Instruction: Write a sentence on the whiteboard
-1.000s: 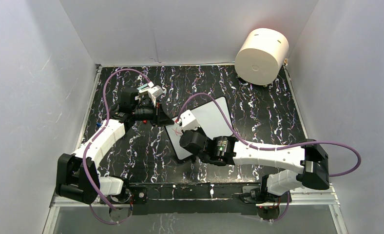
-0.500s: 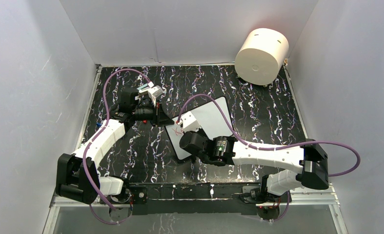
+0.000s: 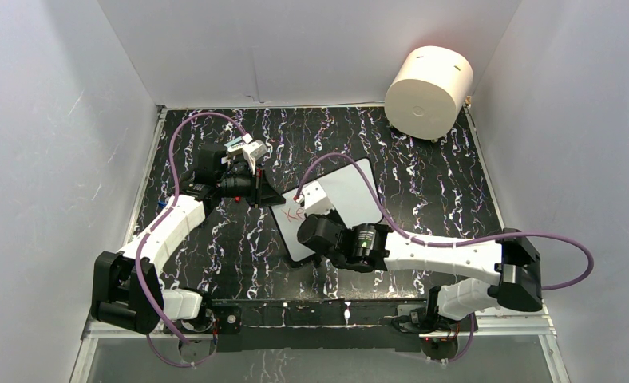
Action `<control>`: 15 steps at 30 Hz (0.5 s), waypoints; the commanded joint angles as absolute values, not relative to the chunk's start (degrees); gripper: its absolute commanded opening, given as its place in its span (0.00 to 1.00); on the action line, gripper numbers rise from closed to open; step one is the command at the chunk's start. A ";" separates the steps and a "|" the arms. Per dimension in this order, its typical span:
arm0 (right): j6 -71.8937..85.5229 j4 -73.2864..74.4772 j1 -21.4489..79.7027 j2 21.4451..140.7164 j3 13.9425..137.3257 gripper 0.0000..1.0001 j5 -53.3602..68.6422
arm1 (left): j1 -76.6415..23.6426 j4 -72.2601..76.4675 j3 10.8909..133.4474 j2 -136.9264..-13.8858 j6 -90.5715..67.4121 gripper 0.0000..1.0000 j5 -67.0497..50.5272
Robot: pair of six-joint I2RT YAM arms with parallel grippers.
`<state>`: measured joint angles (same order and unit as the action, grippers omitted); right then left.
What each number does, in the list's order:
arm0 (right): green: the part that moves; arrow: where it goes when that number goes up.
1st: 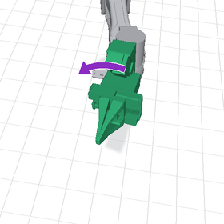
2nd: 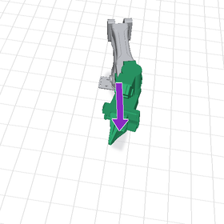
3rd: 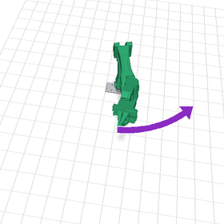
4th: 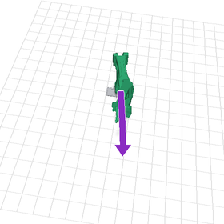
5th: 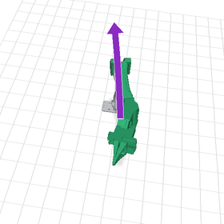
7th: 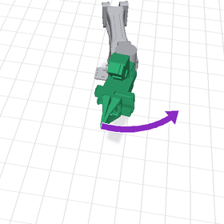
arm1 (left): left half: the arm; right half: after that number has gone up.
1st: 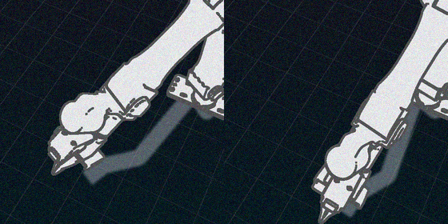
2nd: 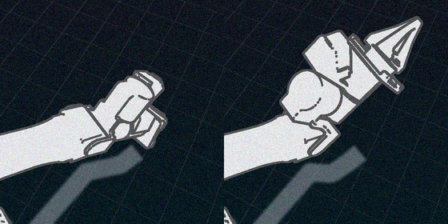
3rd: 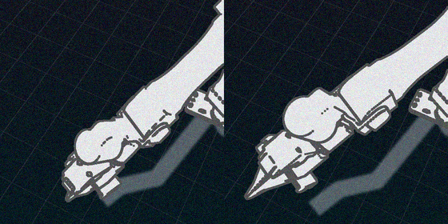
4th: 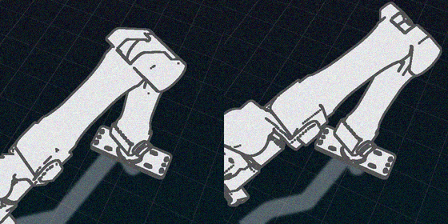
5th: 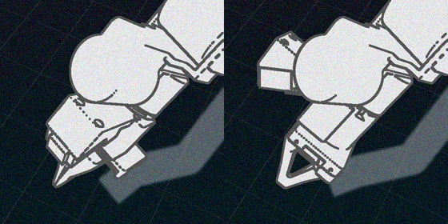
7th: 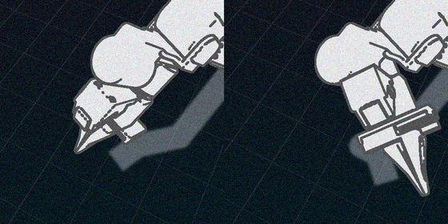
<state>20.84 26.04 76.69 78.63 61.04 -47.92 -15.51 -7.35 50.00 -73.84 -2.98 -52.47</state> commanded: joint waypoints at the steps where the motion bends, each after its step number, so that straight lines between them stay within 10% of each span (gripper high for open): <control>1: 21.29 22.90 76.46 75.47 60.65 0.00 -51.07 | -16.60 -12.21 49.73 -75.76 -1.38 0.00 -47.39; 15: 18.91 19.48 75.69 75.75 60.71 0.00 -51.56 | -16.61 -12.23 49.75 -75.94 -1.30 0.00 -47.46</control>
<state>19.70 23.03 76.16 76.97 60.45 -49.41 -15.51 -7.53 50.30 -74.17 -2.98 -52.49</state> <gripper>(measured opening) 0.197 0.062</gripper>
